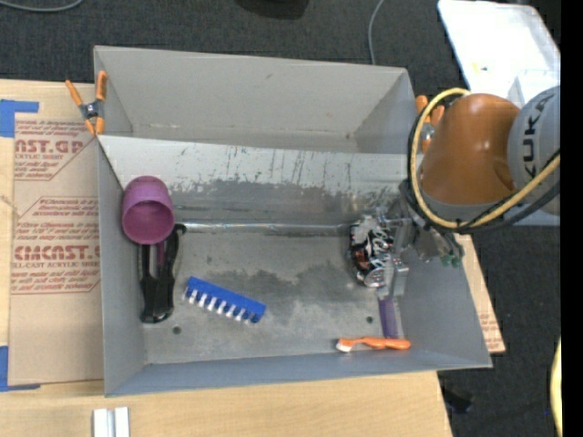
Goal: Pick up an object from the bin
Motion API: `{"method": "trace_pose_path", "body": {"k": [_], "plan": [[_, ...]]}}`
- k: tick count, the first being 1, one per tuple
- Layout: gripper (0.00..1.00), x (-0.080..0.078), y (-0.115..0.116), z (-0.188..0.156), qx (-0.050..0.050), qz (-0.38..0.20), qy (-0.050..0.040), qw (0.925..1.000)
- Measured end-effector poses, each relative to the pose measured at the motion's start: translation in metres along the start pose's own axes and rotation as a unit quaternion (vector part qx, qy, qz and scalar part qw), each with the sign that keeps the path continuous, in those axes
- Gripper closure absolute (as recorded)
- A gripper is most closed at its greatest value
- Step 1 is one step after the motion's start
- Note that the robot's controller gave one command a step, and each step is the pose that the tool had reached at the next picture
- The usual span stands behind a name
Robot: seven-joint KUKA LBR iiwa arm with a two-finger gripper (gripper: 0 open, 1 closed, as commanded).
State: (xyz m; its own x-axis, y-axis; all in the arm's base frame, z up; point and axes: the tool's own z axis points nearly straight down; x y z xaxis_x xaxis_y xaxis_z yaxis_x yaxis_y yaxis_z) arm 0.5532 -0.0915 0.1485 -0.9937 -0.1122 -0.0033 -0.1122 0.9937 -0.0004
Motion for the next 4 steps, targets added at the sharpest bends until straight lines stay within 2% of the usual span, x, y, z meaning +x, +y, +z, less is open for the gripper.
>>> {"method": "trace_pose_path", "body": {"k": [1, 2, 3, 4], "plan": [[0.00, -0.003, -0.013, 0.022, -0.001, 0.065, -0.0013, 0.9979], [0.00, 0.000, -0.033, 0.054, 0.000, 0.093, -0.0002, 0.9957], [0.00, -0.001, -0.041, 0.059, -0.001, 0.002, -0.0018, 1.0000], [1.00, -0.012, -0.047, 0.070, -0.003, 0.105, -0.0009, 0.9944]]}}
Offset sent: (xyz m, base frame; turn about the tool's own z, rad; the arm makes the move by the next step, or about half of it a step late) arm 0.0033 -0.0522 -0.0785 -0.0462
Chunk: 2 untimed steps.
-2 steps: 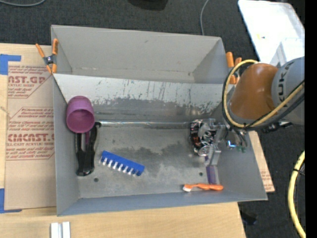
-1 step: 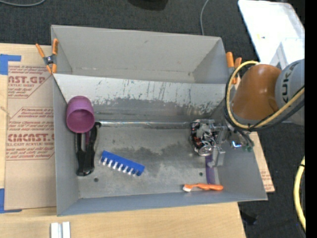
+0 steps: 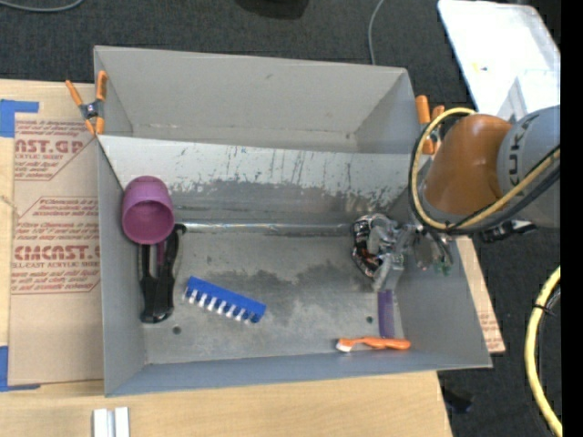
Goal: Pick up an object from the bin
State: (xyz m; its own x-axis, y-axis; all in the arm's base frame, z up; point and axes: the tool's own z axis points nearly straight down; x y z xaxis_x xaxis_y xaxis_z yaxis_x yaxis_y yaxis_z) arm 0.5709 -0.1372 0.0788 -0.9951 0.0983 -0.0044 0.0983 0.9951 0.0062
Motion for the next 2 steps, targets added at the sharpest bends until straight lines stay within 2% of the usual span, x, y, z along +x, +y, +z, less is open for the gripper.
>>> {"method": "trace_pose_path", "body": {"k": [2], "plan": [[1.00, 0.0004, 0.0000, 0.0006, 0.000, 0.000, 0.0007, 1.0000]]}}
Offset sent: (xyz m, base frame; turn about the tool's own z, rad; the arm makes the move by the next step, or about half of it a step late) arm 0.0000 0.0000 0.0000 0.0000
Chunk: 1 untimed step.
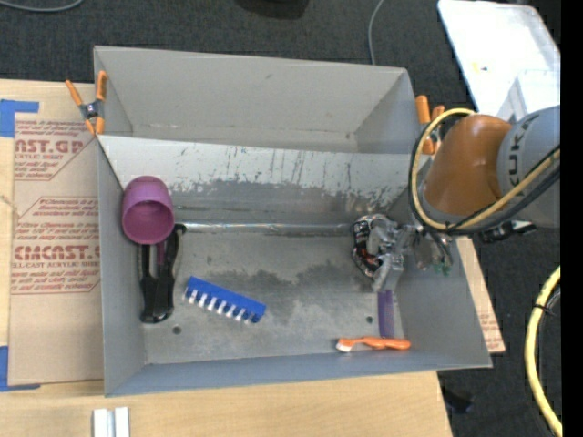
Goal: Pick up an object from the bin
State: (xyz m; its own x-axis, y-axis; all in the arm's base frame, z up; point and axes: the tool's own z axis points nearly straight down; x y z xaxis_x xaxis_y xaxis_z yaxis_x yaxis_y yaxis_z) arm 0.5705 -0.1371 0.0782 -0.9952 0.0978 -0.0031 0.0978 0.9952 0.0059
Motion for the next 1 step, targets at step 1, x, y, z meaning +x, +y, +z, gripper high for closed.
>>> {"method": "trace_pose_path", "body": {"k": [1], "plan": [[1.00, 0.0005, 0.0000, 0.0006, 0.000, 0.000, 0.0007, 1.0000]]}}
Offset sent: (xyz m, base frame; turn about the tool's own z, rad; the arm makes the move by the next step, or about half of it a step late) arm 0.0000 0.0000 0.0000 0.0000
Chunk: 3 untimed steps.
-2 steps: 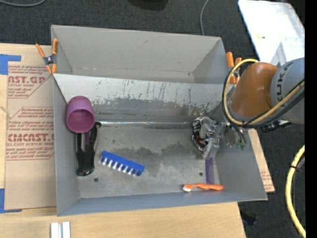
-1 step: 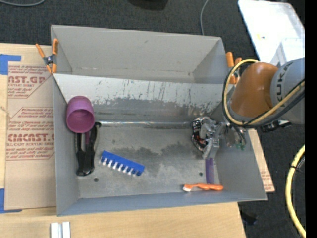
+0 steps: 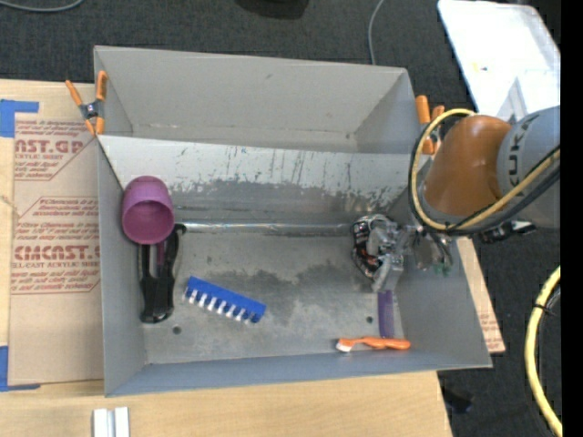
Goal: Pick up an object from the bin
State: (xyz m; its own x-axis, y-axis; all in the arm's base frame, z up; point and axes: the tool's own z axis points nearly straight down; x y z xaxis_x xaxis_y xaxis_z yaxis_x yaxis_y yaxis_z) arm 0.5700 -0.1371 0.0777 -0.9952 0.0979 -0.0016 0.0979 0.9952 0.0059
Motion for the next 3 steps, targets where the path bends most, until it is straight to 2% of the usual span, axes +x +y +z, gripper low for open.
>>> {"method": "trace_pose_path", "body": {"k": [3], "plan": [[1.00, 0.0019, -0.0004, 0.0033, -0.002, 0.010, 0.0026, 0.9999]]}}
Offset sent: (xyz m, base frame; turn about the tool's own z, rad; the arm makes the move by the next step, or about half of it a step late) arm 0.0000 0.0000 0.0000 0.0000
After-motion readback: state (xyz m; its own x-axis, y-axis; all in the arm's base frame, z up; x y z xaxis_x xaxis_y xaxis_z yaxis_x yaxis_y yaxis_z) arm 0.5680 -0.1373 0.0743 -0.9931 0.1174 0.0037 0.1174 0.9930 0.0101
